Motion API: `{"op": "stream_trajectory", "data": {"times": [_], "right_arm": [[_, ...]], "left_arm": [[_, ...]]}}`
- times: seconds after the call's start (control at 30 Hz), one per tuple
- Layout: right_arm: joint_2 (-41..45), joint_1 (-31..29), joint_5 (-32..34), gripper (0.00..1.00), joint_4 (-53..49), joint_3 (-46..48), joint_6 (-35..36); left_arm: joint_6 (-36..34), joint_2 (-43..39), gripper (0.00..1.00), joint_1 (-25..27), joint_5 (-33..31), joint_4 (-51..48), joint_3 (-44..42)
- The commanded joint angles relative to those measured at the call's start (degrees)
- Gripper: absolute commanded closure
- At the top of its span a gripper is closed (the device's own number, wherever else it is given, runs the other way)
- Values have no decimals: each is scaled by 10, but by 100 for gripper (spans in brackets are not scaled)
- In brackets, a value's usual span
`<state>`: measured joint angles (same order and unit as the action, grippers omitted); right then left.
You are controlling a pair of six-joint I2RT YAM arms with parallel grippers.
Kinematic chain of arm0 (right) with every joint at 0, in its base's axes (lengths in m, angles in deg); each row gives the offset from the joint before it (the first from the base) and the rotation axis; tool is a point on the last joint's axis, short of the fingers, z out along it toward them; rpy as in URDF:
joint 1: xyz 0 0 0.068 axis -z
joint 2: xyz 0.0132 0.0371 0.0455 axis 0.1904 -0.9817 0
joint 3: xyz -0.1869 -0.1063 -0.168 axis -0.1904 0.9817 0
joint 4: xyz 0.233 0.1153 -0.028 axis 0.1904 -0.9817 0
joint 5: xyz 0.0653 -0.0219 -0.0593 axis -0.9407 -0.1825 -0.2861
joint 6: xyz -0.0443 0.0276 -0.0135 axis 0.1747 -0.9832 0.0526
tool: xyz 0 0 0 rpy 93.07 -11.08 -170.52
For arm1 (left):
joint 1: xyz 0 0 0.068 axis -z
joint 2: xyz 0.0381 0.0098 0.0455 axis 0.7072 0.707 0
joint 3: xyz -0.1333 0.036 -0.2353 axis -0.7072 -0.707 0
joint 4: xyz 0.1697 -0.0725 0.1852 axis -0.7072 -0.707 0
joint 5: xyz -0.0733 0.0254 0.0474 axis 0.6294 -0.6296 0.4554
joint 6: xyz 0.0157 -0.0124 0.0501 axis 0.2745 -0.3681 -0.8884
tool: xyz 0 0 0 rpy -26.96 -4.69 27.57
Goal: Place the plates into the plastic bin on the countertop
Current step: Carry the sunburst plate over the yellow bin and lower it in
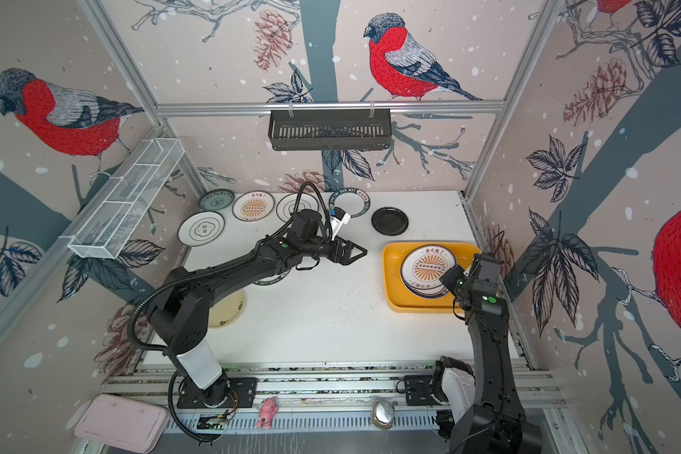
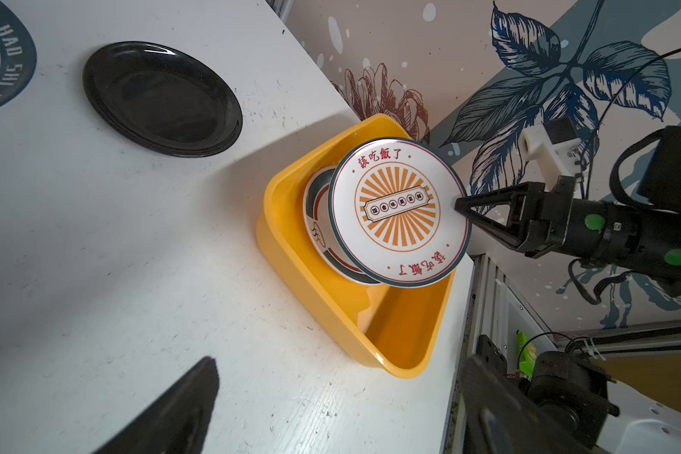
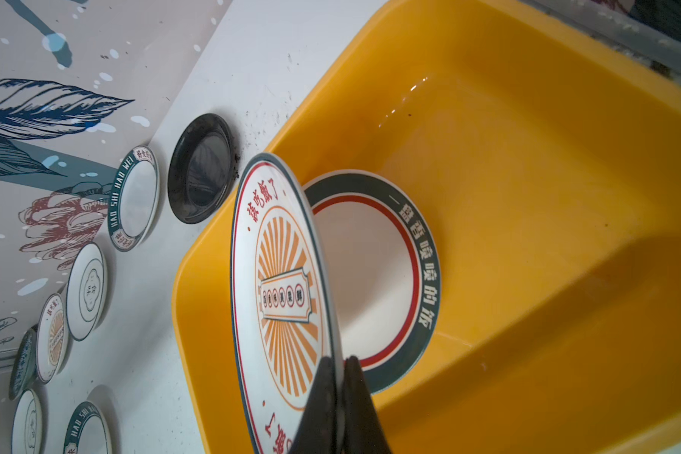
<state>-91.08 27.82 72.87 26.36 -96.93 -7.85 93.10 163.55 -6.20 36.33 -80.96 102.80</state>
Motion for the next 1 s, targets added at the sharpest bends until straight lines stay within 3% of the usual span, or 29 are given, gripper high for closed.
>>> {"op": "stream_trajectory", "data": {"times": [0.0,0.27,0.97], "right_arm": [[-8,8,-28,98,22,4,20],[-40,13,-49,98,105,25,8],[-119,52,-59,98,131,41,36]], "left_arm": [[-11,-1,3,1,9,12,2],[-6,-8,4,1,3,18,-8],[-20,15,3,1,-4,2,14]]}}
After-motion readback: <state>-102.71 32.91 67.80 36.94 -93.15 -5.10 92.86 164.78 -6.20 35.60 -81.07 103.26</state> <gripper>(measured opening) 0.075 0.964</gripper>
